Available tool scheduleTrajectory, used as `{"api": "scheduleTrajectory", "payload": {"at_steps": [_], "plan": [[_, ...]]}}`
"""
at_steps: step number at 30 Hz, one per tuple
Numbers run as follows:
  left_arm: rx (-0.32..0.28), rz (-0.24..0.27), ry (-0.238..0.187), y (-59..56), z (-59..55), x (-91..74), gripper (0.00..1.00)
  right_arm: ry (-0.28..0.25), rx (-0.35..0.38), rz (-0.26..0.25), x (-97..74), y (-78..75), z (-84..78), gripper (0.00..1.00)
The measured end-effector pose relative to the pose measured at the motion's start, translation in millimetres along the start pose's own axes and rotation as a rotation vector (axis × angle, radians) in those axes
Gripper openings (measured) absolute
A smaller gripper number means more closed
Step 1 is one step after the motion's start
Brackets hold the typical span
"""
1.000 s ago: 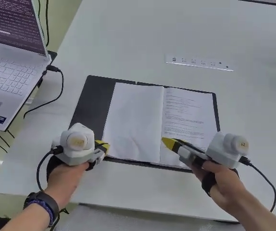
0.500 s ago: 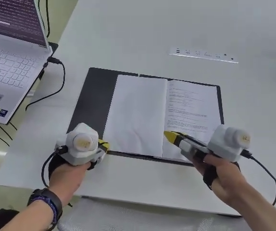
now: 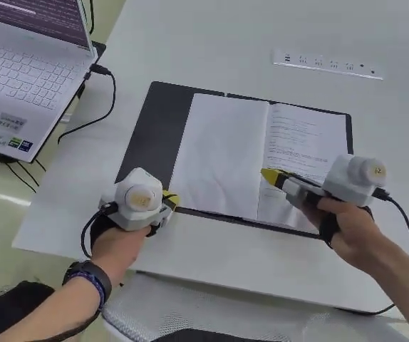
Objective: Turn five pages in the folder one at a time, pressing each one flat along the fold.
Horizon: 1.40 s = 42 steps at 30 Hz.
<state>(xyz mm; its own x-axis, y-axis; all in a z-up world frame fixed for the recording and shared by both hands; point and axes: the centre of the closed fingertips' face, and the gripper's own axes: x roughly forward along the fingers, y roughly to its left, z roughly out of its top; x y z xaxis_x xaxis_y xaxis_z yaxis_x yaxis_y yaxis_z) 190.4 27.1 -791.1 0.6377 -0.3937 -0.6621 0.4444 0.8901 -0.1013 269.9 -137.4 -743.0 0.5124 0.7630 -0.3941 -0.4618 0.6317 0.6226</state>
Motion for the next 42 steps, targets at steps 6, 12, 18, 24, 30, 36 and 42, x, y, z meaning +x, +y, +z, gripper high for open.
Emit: {"api": "scheduleTrajectory", "payload": {"at_steps": [6,12,18,24,30,36,42], "plan": [[-0.008,0.012,0.0,0.6,-0.1,0.1,0.0,-0.074,0.051,-0.015,10.2,-15.5,26.1,0.04],[-0.004,0.013,0.018,1.2,-0.3,2.4,0.0,-0.088,0.08,-0.016,22.7,-12.6,30.5,0.0],[0.01,0.016,0.034,0.0,0.2,3.2,0.0,-0.092,0.108,-0.006,38.0,-8.3,29.8,0.0],[-0.008,0.017,0.048,0.3,-0.3,3.4,0.0,-0.06,0.122,-0.028,49.0,-17.1,18.6,0.0],[-0.018,0.017,0.058,0.4,0.0,3.4,0.0,-0.093,0.141,-0.019,44.6,-21.2,28.7,0.0],[-0.019,0.013,0.067,0.8,0.5,4.2,0.0,-0.13,0.16,-0.025,47.0,-29.9,37.9,0.0],[-0.014,0.021,0.075,0.5,-0.7,4.1,0.0,-0.177,0.171,-0.034,53.2,-35.5,45.4,0.0]]}}
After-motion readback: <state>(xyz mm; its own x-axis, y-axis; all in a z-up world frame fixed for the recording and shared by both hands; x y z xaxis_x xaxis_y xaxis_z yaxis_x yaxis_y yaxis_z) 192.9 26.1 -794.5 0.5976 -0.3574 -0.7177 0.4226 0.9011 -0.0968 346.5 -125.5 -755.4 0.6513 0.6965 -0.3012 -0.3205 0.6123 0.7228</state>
